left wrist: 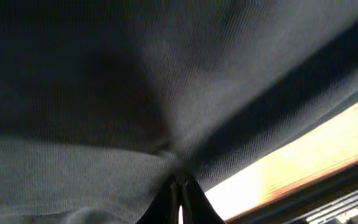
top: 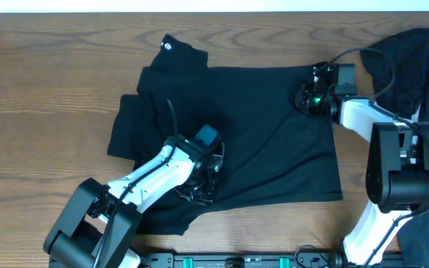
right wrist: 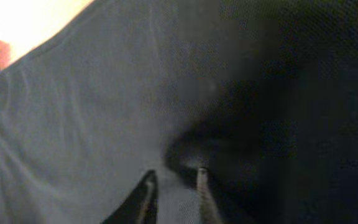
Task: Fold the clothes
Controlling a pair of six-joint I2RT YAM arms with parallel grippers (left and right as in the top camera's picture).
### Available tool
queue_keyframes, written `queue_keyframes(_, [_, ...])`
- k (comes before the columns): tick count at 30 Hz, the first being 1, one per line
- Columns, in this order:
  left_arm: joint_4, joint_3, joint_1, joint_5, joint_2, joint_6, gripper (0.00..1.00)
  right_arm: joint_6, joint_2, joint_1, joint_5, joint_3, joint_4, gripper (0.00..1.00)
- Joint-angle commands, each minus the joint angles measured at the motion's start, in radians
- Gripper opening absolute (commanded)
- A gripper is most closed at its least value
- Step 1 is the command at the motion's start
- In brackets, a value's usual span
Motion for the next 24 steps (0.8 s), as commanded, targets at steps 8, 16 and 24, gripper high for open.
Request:
queue_keyframes(8, [-0.080,0.248,0.114,-0.198,-0.023,0.066,0.16,-0.207,-0.242,-0.122,-0.083,0.064,-0.344,0.39])
queue_keyframes(16, [0.055,0.275,0.321,-0.362,0.005,0.154,0.10,-0.209,-0.341,-0.069,0.019,0.064,-0.704,0.17])
queue_keyframes(24, [0.061,0.271,0.542,-0.361,0.095,0.153,0.06,-0.149,-0.294,0.010,0.247,0.039,-0.833,0.09])
